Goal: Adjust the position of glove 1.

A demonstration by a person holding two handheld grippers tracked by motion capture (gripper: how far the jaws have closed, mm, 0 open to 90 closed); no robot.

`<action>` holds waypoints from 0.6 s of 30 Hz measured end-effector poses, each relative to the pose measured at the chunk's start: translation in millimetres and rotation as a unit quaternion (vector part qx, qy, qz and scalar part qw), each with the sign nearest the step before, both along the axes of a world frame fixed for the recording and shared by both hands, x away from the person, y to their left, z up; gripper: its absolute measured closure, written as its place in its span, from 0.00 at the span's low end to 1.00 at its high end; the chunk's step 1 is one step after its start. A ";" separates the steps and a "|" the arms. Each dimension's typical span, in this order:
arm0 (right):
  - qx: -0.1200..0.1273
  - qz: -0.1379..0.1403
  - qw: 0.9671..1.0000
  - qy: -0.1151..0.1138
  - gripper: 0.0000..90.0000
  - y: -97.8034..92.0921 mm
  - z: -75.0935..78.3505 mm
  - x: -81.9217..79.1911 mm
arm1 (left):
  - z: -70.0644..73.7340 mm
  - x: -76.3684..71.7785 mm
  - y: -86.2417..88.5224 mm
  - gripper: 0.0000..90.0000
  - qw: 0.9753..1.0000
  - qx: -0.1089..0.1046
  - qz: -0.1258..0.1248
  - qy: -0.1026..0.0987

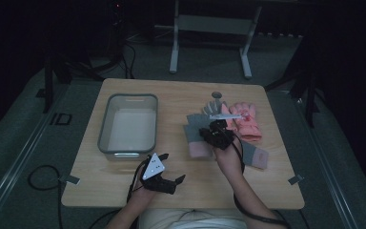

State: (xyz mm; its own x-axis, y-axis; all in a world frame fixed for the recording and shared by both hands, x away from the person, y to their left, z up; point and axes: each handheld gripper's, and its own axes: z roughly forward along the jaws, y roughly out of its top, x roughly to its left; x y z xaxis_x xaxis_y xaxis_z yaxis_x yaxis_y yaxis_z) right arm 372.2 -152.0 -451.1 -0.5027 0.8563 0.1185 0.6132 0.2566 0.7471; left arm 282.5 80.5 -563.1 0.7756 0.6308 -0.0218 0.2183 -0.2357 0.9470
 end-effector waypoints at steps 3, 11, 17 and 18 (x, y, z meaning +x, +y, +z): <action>-0.004 -0.008 1.000 0.004 0.95 -0.2 -6.1 -16.2 | 0.0 -0.4 -0.4 0.01 1.000 0.001 -0.002 -0.002; -0.007 -0.036 0.998 0.054 0.95 -8.6 -47.8 -32.1 | 0.0 -0.7 -0.9 0.01 1.000 0.003 -0.002 -0.004; -0.004 -0.047 0.996 0.074 0.95 -7.7 -64.6 -34.8 | 0.0 -0.5 -0.6 0.01 1.000 0.002 0.000 -0.002; -0.008 -0.046 0.996 0.074 0.95 -7.4 -67.3 -34.5 | 0.0 -0.5 -0.6 0.01 1.000 0.002 0.000 -0.002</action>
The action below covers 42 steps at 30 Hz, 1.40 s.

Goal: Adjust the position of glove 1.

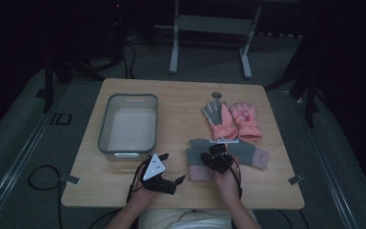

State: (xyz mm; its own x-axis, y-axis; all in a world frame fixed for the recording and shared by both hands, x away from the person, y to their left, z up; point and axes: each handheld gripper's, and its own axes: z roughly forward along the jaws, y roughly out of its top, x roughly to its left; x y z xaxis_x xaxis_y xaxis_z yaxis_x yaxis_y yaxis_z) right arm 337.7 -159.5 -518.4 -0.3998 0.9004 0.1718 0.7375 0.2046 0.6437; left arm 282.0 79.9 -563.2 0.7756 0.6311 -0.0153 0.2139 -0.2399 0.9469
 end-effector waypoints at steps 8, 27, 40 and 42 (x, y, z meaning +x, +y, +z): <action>-0.010 0.006 1.000 0.019 0.93 6.9 -20.7 3.7 | 0.0 -0.4 0.3 0.01 1.000 -0.001 -0.001 -0.001; 0.000 0.043 0.997 -0.057 0.74 -36.0 12.9 15.2 | 0.0 -0.1 0.4 0.01 1.000 -0.001 -0.002 0.001; -0.055 0.130 0.984 -0.112 0.70 -140.1 35.3 43.0 | -0.1 0.2 -0.4 0.01 1.000 -0.001 -0.002 0.002; -0.064 0.142 0.983 -0.103 0.70 -153.6 32.6 46.6 | -0.1 0.4 -0.3 0.01 1.000 -0.002 -0.002 0.003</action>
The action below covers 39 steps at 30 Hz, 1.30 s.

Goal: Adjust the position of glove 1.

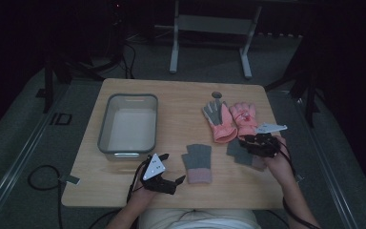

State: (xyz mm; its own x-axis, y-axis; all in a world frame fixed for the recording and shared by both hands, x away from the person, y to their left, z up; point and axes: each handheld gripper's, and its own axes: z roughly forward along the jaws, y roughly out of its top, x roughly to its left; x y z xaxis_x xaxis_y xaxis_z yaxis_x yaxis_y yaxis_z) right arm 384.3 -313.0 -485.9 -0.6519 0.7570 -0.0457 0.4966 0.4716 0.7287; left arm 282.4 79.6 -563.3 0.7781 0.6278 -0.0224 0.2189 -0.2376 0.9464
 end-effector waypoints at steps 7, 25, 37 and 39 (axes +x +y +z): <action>-0.014 0.037 0.998 0.046 0.67 -31.5 -15.0 16.5 | 0.0 0.2 -0.1 0.01 1.000 -0.001 0.001 0.002; -0.050 0.079 0.991 0.096 0.77 -29.8 -47.6 25.0 | 0.0 0.2 -0.3 0.01 1.000 0.000 -0.001 0.001; -0.044 0.057 0.996 0.059 0.95 -17.3 -31.0 -6.6 | 0.0 0.1 -0.2 0.01 1.000 0.001 -0.001 0.000; -0.026 0.051 0.997 0.054 0.95 -15.1 -22.6 -15.8 | 0.1 0.1 -0.2 0.01 1.000 0.002 -0.001 -0.001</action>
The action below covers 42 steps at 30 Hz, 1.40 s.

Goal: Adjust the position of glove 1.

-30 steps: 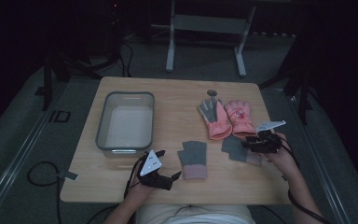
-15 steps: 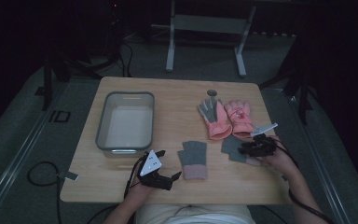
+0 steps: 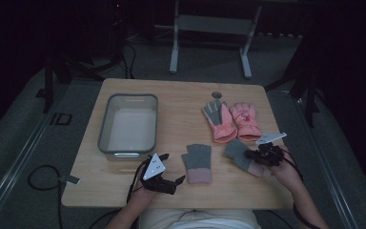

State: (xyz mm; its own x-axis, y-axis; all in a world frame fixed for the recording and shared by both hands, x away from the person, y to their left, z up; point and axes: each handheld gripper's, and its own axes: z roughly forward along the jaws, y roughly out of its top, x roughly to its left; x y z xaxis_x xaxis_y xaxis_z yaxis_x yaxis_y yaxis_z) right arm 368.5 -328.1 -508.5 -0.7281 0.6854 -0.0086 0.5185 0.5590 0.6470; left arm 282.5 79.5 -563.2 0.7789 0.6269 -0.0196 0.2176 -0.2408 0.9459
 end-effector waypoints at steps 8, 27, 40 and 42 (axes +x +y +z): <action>0.067 -0.136 0.988 -0.020 0.95 11.5 27.8 -45.1 | 0.1 -0.6 -0.2 0.01 1.000 0.002 0.002 -0.002; 0.128 -0.359 0.924 -0.027 0.95 18.8 -13.1 -78.0 | 0.0 -2.1 0.1 0.01 1.000 0.002 0.010 -0.008; 0.117 -0.351 0.929 -0.001 0.81 9.6 -34.0 -67.7 | 0.0 -1.3 -0.1 0.01 1.000 0.002 0.003 -0.005; 0.111 -0.326 0.939 -0.010 0.80 4.7 -24.7 -63.5 | 0.0 -1.2 -0.2 0.01 1.000 0.001 0.004 -0.004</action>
